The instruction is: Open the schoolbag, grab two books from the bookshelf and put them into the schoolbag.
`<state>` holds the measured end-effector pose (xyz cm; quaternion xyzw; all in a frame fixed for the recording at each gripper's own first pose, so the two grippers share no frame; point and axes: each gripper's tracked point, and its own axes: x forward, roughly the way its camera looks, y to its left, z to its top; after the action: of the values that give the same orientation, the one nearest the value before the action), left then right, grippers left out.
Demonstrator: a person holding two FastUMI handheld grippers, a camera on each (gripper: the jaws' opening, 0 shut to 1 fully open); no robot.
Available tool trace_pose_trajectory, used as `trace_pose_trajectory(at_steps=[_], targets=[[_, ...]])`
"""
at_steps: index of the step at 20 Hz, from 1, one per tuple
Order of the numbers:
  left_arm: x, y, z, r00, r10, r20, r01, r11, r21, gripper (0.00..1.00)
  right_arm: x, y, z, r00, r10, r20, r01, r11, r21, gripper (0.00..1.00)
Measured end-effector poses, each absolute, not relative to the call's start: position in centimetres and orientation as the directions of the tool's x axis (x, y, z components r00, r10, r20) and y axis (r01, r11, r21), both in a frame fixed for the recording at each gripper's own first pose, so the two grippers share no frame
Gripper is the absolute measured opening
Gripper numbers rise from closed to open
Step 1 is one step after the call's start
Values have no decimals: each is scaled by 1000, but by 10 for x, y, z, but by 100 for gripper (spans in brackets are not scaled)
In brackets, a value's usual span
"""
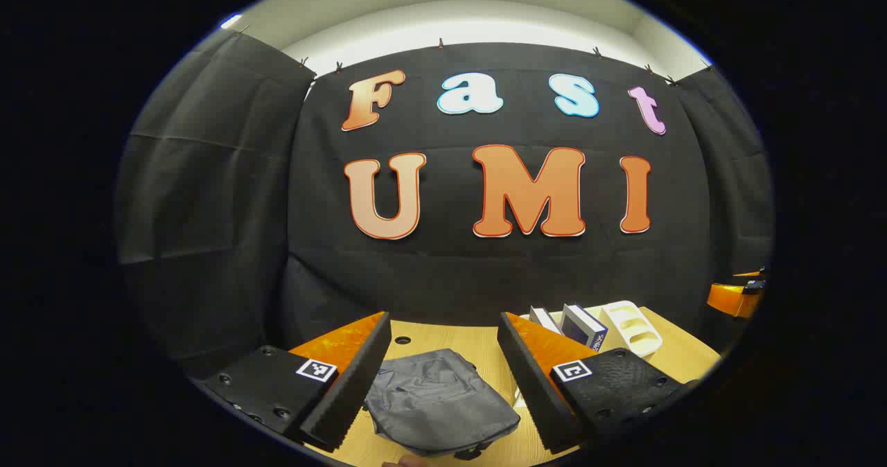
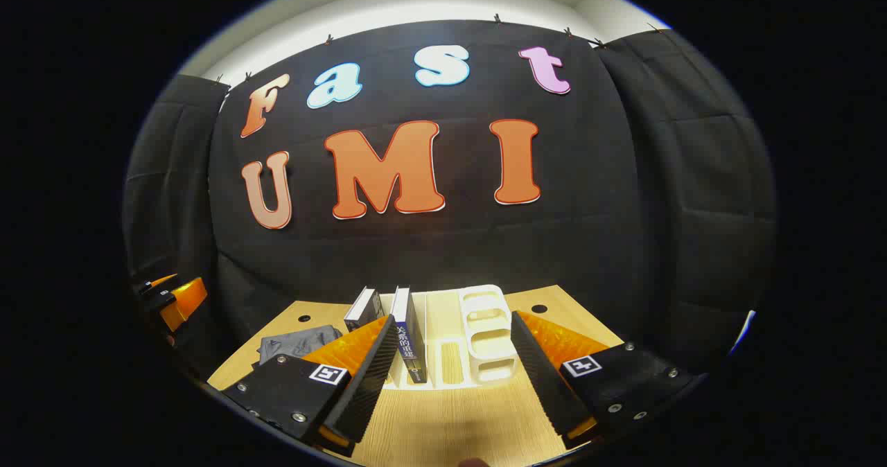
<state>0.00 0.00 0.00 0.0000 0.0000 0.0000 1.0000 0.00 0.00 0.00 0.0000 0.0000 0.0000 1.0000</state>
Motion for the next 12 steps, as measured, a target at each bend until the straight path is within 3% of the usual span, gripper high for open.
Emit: trace_pose_trajectory(at_steps=[12], targets=[[2,-1,9,1000,-7,25,6,999,39,97,7,6,0,1000,13,-2,-13,1000,-2,97]])
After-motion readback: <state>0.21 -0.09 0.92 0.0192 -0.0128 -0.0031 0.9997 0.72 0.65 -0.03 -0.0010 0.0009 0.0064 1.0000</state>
